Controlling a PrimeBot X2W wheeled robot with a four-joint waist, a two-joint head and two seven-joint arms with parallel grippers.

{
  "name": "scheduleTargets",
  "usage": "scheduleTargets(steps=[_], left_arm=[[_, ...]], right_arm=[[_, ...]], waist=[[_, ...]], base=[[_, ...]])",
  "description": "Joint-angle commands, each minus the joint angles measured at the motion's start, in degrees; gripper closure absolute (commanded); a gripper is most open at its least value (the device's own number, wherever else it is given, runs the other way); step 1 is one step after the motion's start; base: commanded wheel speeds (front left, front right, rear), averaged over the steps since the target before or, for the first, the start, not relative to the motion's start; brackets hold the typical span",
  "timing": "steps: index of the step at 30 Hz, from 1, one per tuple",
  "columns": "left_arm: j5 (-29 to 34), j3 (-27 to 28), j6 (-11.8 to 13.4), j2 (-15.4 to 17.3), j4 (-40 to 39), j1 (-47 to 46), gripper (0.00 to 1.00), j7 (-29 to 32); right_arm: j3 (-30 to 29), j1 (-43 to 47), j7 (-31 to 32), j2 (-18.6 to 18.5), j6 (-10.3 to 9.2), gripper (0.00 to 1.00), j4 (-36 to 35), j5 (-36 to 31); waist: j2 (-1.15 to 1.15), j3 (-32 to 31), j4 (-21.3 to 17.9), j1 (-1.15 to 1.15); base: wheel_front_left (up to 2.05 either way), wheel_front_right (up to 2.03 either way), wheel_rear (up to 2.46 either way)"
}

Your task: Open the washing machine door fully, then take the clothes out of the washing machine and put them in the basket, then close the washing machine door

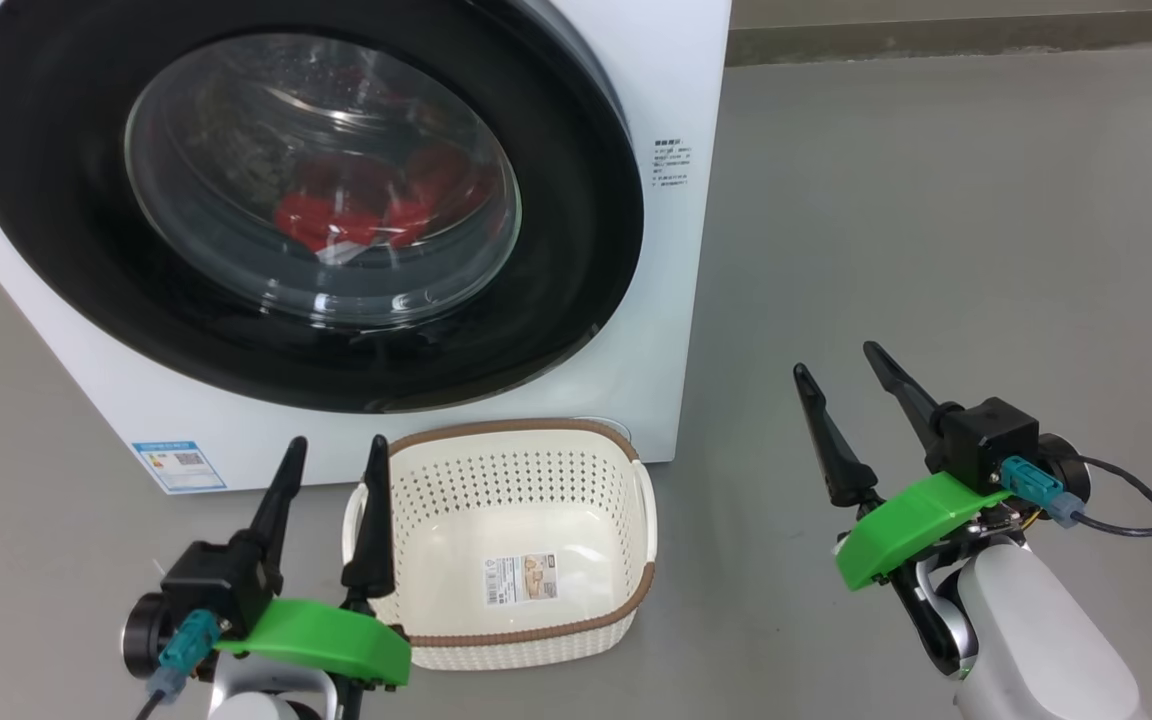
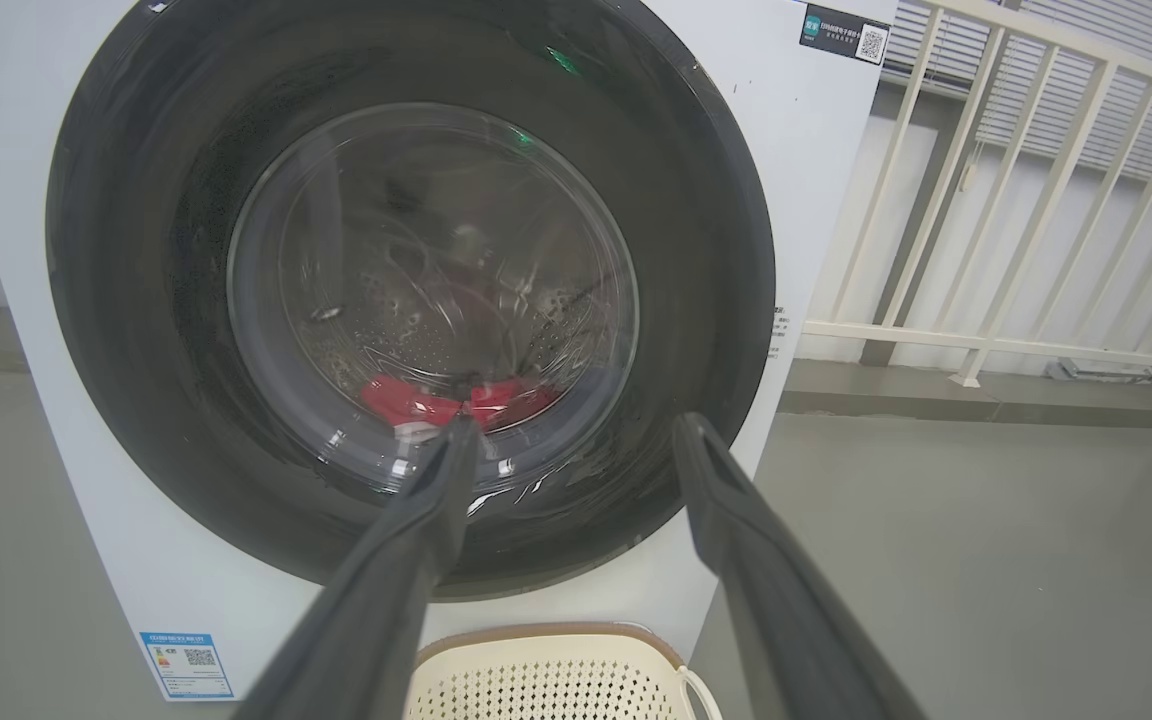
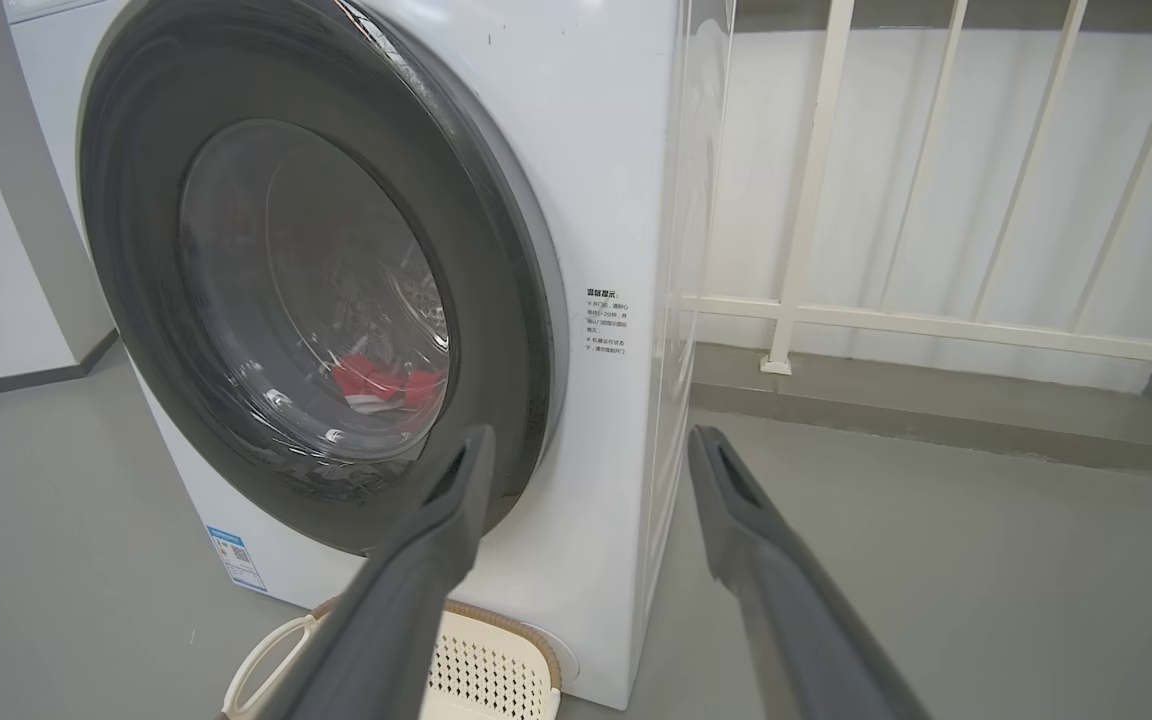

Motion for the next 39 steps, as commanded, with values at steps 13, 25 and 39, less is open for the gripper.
scheduleTargets(steps=[13,25,39], left_arm=[[-0.51,1.52,0.49,1.03,-0.54,-2.47,0.00,-0.69],[-1.00,1.37,0.69,1.03,-0.99,-2.17,0.00,-0.69],[-1.40,-0.30,0.51,1.06,-5.50,-3.01,0.00,0.23]], right_arm=[[1.73,-2.97,-0.73,0.06,0.03,0.00,1.02,1.28],[1.56,-3.36,-0.73,0.06,0.03,0.00,1.09,1.57],[-1.68,-7.34,-0.73,0.06,0.03,1.00,-0.81,4.36]], waist=[[0.00,-0.68,0.13,0.00],[0.00,-0.78,0.52,0.00],[0.00,4.03,2.42,0.00]], base=[[0.00,0.00,0.00],[0.00,0.00,0.00],[0.00,0.00,0.00]])
